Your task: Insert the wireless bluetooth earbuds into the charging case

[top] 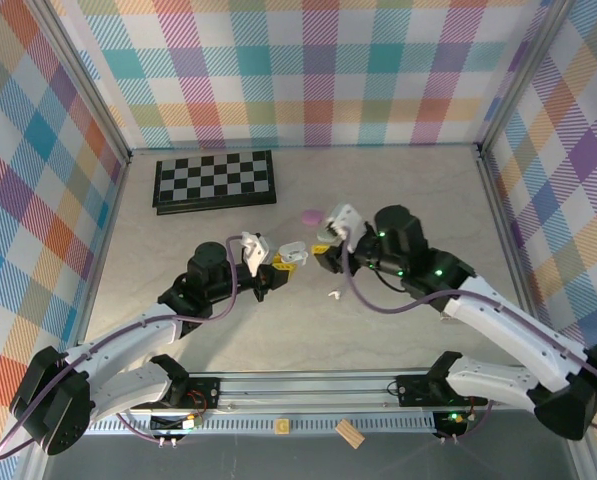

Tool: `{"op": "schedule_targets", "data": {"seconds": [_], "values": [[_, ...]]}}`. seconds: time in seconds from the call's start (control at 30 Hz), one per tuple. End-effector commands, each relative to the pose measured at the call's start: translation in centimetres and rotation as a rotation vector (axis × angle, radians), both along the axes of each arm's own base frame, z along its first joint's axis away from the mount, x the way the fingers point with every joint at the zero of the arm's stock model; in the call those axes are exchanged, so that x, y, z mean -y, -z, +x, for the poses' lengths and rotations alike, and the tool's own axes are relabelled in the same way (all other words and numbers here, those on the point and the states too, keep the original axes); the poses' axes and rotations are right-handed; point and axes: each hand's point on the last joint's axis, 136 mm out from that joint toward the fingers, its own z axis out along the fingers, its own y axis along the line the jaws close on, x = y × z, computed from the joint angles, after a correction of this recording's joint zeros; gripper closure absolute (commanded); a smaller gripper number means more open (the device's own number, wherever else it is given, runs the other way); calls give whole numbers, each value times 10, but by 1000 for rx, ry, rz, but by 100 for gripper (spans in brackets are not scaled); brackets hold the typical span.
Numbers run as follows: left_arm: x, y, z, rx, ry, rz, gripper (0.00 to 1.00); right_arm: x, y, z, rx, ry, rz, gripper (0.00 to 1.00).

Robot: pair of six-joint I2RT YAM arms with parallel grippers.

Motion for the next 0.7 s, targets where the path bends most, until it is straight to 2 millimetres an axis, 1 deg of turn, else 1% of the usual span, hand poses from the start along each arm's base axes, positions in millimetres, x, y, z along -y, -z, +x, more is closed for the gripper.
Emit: {"op": "schedule_targets", "data": {"seconds": [0.0, 0.07, 0.13, 0.17, 0.23, 0.27, 0.33, 0.43, 0.53, 0.6, 0.67], "values": [[0, -14, -5, 109, 21, -25, 90, 19, 11, 7, -240, 115, 164, 41], [-1, -16, -6, 128, 22, -26, 90, 38, 27, 17, -366, 230, 201, 40], [-3, -17, -7, 139, 22, -22, 90, 56, 53, 25, -530, 351, 221, 41], [-3, -17, -8, 144, 22, -20, 90, 61, 65, 25, -601, 390, 223, 41], [-3, -17, -8, 147, 25, -17, 90, 66, 96, 22, -761, 453, 201, 42], [-3, -17, -9, 146, 28, -18, 90, 66, 109, 19, -822, 472, 187, 42], [-3, -16, -10, 146, 32, -17, 90, 60, 133, 12, -938, 471, 173, 42], [-2, -16, -10, 146, 35, -18, 90, 54, 161, 8, -1053, 487, 176, 44], [-3, -15, -11, 144, 37, -16, 90, 48, 183, 3, -1148, 493, 157, 46], [-3, -15, -12, 145, 36, -14, 90, 42, 194, 2, -1192, 475, 152, 46], [-4, -13, -11, 142, 34, -11, 90, 36, 201, 3, -1200, 460, 133, 46]]}}
